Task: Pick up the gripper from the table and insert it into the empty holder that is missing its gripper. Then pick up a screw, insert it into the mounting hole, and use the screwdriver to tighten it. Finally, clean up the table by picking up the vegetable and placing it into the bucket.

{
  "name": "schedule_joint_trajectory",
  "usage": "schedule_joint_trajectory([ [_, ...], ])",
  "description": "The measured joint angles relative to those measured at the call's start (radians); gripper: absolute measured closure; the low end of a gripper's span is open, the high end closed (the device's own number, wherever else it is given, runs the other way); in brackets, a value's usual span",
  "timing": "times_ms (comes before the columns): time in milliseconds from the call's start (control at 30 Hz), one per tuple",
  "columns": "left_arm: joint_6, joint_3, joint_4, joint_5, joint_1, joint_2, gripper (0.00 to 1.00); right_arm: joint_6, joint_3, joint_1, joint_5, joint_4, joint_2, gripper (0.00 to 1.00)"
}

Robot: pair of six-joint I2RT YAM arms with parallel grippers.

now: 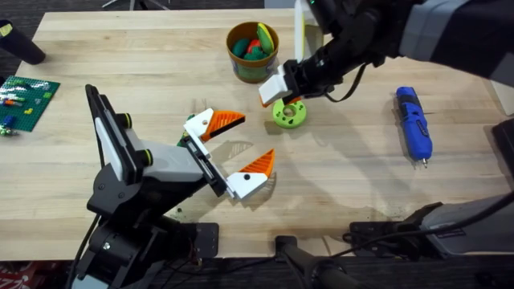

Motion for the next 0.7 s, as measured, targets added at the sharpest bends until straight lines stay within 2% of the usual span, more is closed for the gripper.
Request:
schedule_joint_trajectory([
  [133, 0.000, 0.000, 0.000, 0.000, 0.000, 0.000, 0.018, 0.000, -0.001, 0.008, -0.016, -0.001, 0.006, 0.425],
  [367, 0.000, 0.000, 0.000, 0.000, 0.000, 0.000, 0.018, 0.001, 0.014, -0.021, -0.112, 0.009, 0.005, 0.425],
  [700, 0.000, 0.000, 0.000, 0.000, 0.000, 0.000, 0.018, -0.016, 0.029, -0.074, -0.442, 0.007, -0.001, 0.425],
])
